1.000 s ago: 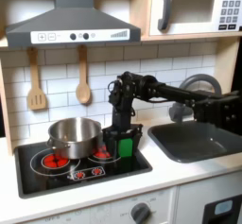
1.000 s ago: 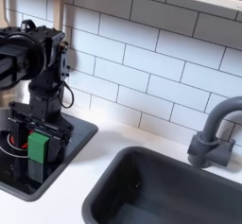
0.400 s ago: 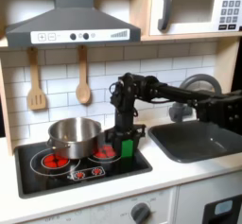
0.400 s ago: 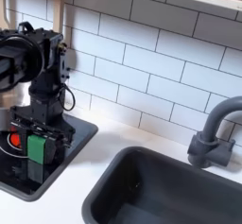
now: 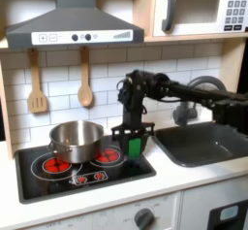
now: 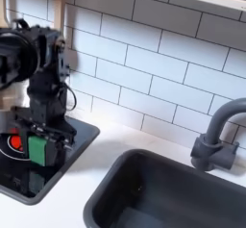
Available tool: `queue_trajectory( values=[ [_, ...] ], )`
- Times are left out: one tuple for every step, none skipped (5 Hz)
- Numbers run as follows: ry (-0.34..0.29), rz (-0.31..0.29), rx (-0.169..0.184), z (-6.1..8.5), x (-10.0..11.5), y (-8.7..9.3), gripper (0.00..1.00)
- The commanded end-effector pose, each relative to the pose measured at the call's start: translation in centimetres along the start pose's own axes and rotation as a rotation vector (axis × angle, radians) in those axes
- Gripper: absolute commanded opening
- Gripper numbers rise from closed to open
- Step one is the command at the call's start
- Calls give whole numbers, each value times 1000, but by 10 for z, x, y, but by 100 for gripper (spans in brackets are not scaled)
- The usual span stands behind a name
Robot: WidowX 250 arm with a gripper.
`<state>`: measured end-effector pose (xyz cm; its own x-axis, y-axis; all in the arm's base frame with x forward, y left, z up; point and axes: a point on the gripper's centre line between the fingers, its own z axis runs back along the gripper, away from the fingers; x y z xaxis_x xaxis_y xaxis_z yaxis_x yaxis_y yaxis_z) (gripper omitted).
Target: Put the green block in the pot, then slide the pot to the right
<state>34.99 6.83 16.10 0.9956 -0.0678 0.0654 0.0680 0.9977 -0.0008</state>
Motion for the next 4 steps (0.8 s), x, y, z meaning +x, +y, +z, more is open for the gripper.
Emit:
queue_trajectory(
  values=[
    [-41, 10, -34, 25, -3, 2, 0],
    [-68, 49, -25, 35, -4, 19, 0],
    [-103, 95, -9, 48, 3, 38, 0],
    [-158, 141, 21, 65, 10, 58, 0]
  ],
)
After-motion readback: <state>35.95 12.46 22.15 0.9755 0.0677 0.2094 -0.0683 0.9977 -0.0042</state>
